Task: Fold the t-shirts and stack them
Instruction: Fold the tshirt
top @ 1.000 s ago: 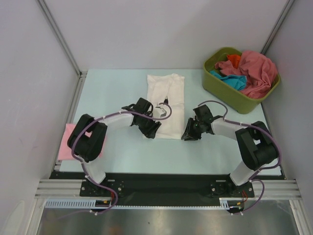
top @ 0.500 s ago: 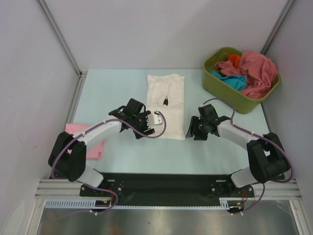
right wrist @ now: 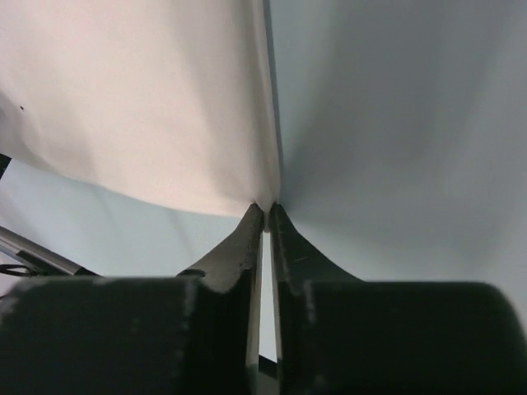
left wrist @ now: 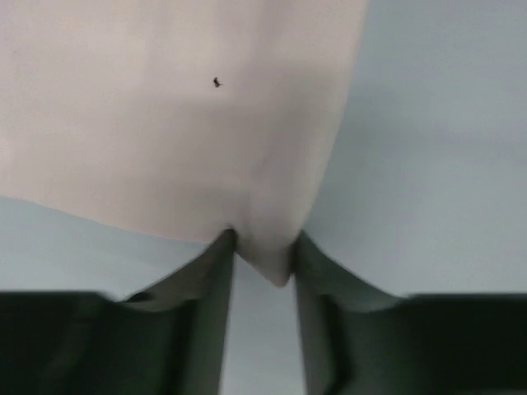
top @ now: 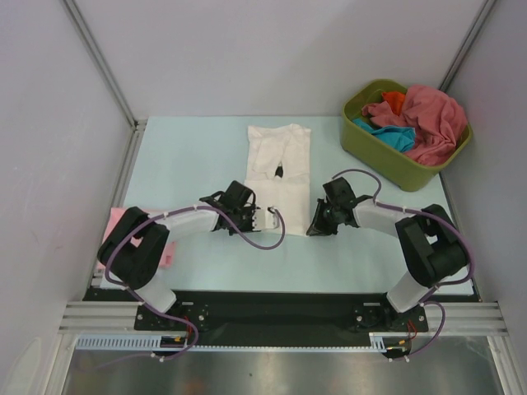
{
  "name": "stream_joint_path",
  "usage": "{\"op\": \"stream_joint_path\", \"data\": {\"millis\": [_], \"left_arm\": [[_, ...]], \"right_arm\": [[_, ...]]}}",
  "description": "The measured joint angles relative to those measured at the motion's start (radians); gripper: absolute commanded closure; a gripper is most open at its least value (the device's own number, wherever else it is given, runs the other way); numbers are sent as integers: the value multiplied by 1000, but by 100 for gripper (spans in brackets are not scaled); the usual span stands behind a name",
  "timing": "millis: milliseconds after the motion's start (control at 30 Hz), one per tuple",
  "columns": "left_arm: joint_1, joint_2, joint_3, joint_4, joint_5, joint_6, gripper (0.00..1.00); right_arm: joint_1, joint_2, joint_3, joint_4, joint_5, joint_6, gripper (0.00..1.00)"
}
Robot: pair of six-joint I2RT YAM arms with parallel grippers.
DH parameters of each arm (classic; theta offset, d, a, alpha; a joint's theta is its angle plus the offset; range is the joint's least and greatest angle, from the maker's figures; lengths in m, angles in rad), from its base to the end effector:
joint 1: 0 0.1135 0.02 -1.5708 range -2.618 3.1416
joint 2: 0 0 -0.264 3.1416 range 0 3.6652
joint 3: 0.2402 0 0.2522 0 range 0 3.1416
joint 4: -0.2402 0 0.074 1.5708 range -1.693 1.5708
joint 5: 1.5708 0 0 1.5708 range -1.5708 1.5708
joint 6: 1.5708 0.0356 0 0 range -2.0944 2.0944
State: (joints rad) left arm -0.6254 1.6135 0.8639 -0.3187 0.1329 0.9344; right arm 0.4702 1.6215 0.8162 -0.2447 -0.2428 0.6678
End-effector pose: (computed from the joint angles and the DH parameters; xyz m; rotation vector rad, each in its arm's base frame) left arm 0.2438 -0.1818 0.1585 1.8775 1.8345 -0.0689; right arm 0.2639 0.1437 0.1479 0.1825 2.7476 0.6780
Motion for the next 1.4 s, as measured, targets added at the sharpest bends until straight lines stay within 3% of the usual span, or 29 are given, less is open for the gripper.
{"op": "stream_joint_path", "data": {"millis": [33,67,133,467,633,800,900,1000,1167,1400], "left_arm": [[0,6,-2,3,2,-2,75],[-1,10,-3,4,1,-2,88],[-1,10,-3,9,4,-18,100],[-1,-77,-3,-102,81,-119,100],[-1,-259,-6,-286,162,-121,100],[-5,-382,-5,-552,275,-68,100],[-5,-420,20,-703,357,-48,100],[42,-424,94,-777,415,-42,100],[207,-251,308,-780,462,-50,100],[260,186,670,-705,445,-149,100]], "right_arm": [[0,4,-1,2,-6,6,100],[0,4,-1,4,-9,8,100],[0,4,-1,4,-10,10,100],[15,-97,-7,-112,-24,-16,100],[82,-321,-20,-282,-38,-21,100],[234,-523,-14,-483,-50,39,100],[289,-572,41,-607,-63,86,100],[261,-552,142,-684,-68,91,100],[58,-375,278,-679,-94,-4,100],[-188,-13,465,-536,-107,-105,100]]}}
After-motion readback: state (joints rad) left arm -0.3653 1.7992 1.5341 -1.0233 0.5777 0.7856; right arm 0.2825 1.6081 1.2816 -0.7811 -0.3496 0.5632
